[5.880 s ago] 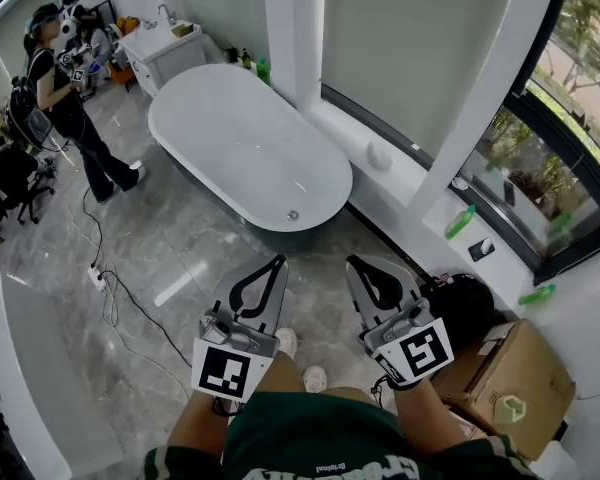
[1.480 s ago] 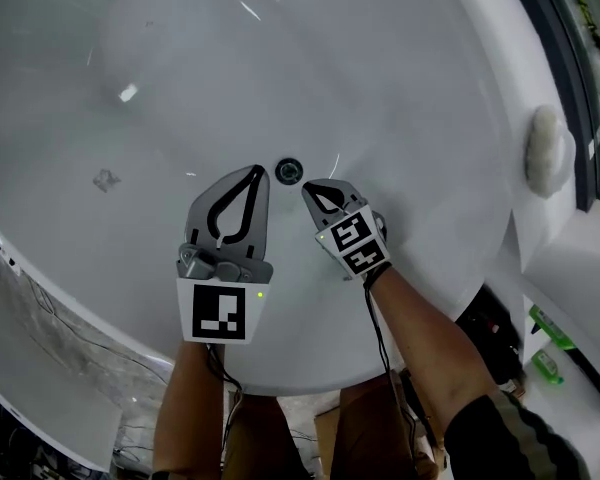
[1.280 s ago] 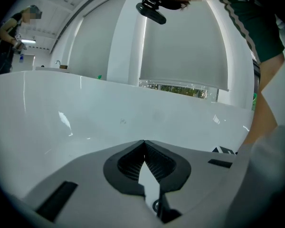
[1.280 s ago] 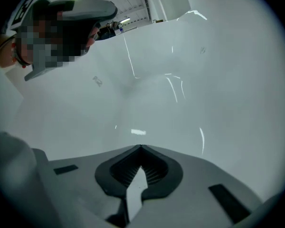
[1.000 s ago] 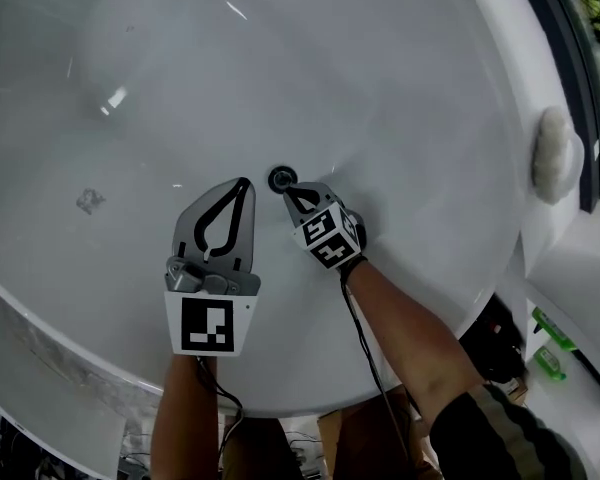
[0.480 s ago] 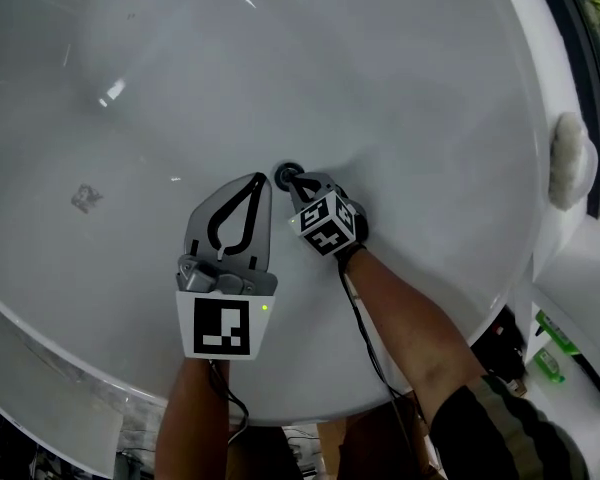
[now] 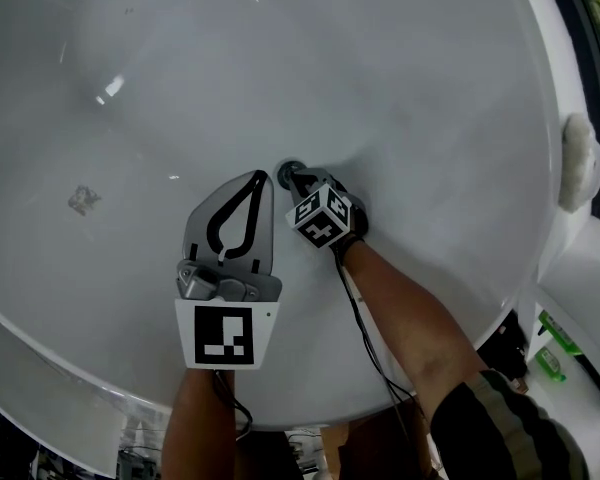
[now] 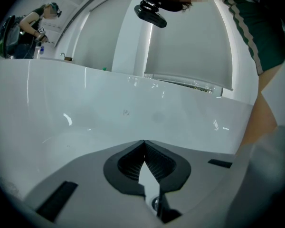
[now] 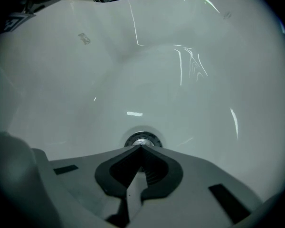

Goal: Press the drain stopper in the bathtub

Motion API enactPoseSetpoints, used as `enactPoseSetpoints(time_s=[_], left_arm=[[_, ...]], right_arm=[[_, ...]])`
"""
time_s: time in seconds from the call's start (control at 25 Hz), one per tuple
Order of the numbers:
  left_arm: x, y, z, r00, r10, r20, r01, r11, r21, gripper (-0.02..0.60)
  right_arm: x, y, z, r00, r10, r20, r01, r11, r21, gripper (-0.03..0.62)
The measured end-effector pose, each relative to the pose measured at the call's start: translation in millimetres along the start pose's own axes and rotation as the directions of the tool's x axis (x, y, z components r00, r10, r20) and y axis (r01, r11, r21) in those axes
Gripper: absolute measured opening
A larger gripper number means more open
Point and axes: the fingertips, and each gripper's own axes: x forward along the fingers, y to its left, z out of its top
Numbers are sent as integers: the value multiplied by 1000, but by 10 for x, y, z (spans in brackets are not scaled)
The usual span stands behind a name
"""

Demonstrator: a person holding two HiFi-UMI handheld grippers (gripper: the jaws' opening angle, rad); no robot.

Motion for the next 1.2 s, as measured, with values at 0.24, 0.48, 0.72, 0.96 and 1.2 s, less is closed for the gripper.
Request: enactPoseSetpoints(time_s=[0.24,0.48,0.72,0.96,1.2], left_arm=[[6,12,36,1000,1,15,-1,1000,-3,9],[11,-16,25,1000,-6,10,6,1000,-15,9],[7,-17,47,1000,-1,16,2,999,-32,9],[-8,7,68,1000,11,19,-10,1000,-28,9],[-5,3,72,1000,19,18,-18,1000,-25,9]], right_arm=[[62,19,-33,1000,-23,-18,23,1000,-9,15],[120,15,-50,991,-76,-109,75,997,-8,17],[116,28,-56,992,-78,-104,76,997,-20,17],[119,23,-49,993,-69,-95,70,998,5,17],[101,9,-58,994,-70,-81,71,997,5,17]])
